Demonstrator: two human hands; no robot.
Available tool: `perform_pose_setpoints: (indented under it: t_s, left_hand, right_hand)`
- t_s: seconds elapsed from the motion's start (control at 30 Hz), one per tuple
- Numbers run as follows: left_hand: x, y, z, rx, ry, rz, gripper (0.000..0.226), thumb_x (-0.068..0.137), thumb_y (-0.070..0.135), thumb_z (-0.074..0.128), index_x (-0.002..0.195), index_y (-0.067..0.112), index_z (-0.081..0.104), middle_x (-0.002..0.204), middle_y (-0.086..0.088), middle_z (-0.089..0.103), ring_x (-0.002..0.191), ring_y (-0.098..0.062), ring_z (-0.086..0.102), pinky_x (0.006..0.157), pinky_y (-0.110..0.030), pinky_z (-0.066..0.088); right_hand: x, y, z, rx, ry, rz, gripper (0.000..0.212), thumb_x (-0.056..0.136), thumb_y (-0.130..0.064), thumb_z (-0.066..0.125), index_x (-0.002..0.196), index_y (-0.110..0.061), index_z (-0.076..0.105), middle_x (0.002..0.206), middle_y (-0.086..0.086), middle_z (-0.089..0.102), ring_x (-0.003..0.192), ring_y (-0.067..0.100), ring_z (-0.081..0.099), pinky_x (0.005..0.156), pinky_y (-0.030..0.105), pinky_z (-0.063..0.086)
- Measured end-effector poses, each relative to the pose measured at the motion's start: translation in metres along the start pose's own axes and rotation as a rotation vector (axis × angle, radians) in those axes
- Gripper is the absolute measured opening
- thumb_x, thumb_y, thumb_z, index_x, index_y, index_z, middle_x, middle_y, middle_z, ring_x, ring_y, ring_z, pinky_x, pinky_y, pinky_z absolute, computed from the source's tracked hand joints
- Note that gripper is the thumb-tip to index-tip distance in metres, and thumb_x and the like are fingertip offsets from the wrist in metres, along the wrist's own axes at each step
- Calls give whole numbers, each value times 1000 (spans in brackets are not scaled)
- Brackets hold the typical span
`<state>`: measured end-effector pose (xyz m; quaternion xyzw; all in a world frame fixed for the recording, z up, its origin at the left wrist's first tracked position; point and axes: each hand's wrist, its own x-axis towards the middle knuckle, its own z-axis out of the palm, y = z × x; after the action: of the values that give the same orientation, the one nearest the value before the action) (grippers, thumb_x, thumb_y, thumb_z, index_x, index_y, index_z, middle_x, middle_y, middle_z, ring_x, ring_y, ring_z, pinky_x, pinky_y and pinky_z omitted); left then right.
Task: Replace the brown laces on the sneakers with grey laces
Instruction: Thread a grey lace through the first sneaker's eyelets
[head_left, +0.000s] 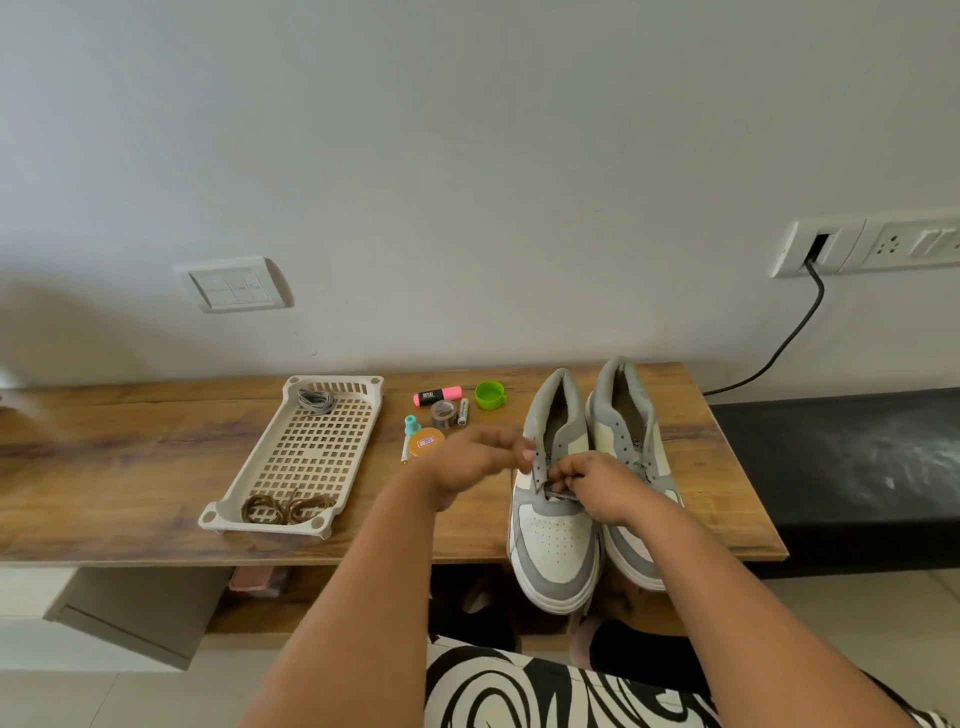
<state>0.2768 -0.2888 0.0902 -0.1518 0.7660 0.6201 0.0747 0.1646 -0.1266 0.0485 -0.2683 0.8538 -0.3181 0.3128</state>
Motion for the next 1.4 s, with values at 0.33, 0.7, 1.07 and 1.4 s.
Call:
perform_pose_setpoints:
  t_s: [0.33, 0.7, 1.07, 1.4]
  left_hand:
    - [4, -5, 4, 649, 81, -266, 34, 87, 37, 65, 113, 14, 65, 120, -3, 61, 114, -23, 54, 98, -38, 45]
    - [15, -9, 18, 707, -11, -174, 18, 97, 31, 57, 103, 14, 60, 107, -3, 62, 102, -21, 56, 91, -36, 46]
    - [5, -13, -2, 738, -87, -314, 23, 94, 36, 61, 105, 16, 61, 112, -5, 66, 104, -19, 57, 93, -35, 44]
    - [28, -18, 28, 848, 23, -161, 24, 95, 37, 60, 106, 16, 62, 106, -4, 62, 102, -22, 56, 81, -31, 44]
  right_hand:
    - [0, 0, -16, 222, 200, -2, 38, 100, -2, 36, 95, -21, 68, 103, 4, 65, 92, 16, 62, 83, 34, 56]
    - [-7, 9, -33, 0, 145, 49, 23, 96, -2, 52, 103, -19, 66, 107, 4, 66, 94, 19, 67, 89, 36, 56]
    - [-10, 5, -26, -352, 20, 52, 26, 83, -14, 73, 106, -22, 64, 104, -1, 64, 99, 16, 60, 78, 23, 45]
    - [-11, 5, -24, -367, -23, 76, 30, 86, -2, 61, 98, -29, 58, 112, 3, 65, 102, 20, 62, 86, 28, 51]
